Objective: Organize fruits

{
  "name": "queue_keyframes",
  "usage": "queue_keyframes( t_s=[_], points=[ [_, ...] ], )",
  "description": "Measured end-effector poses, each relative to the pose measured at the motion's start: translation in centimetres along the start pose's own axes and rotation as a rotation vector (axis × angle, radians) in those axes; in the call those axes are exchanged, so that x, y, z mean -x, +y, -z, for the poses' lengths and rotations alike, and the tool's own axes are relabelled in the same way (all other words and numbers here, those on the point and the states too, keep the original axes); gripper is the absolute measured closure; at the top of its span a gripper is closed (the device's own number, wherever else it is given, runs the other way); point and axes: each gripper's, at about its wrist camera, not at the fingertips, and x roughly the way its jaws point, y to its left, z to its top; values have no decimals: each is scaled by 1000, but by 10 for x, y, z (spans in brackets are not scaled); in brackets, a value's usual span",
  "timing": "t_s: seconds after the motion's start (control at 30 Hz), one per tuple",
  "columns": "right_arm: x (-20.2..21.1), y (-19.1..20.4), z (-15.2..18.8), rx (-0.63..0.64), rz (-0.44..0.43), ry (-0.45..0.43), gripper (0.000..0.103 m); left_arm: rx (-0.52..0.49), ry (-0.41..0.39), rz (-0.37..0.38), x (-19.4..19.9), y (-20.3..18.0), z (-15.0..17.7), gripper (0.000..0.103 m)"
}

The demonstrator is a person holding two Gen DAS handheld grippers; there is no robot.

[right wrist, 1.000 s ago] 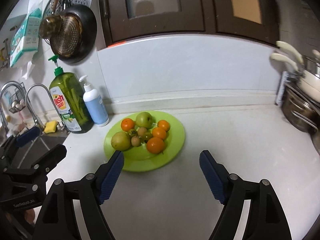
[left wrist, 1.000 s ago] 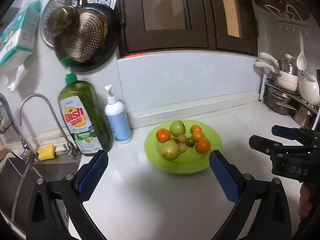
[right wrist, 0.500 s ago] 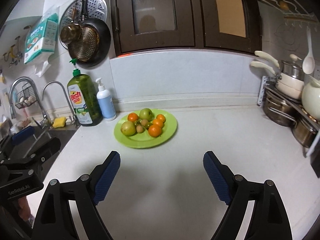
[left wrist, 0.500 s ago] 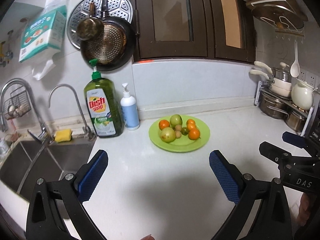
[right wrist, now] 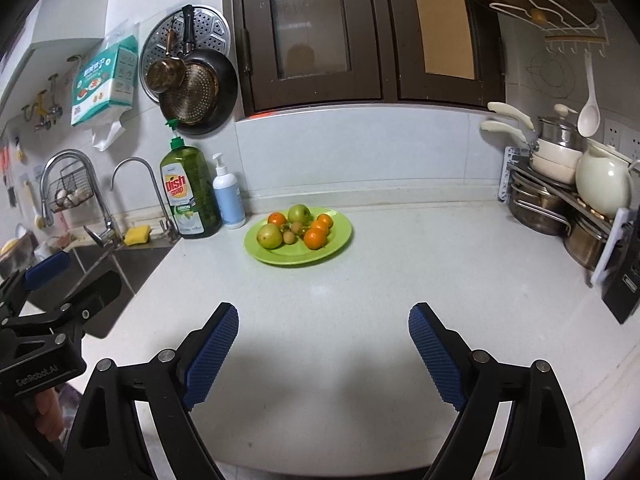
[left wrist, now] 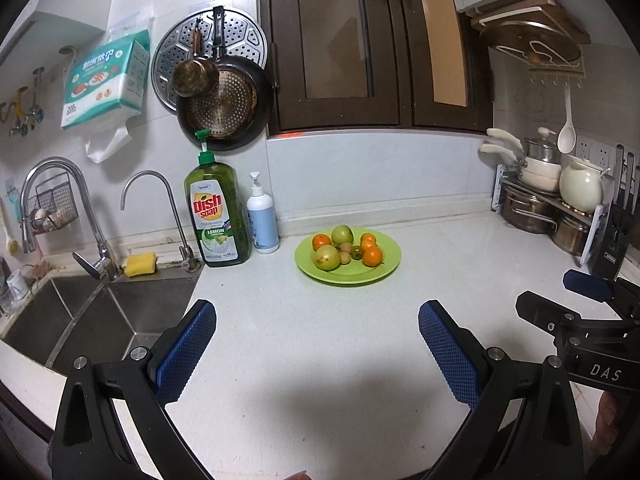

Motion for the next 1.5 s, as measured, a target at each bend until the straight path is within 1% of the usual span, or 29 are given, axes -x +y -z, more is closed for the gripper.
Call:
queue_keyframes(
  t_s=[0.2,0.47,1.5],
  points=[
    [13,0,5,10,-1,-10,15,0,-8,-3,14,-2,5,0],
    [23,-2,10,5,-5,-19,15,-1,-14,-2,23,-6,7,0],
    [29,-10,13,-6,-11,-22,15,-8,-19,4,29,-10,6,0]
  ],
)
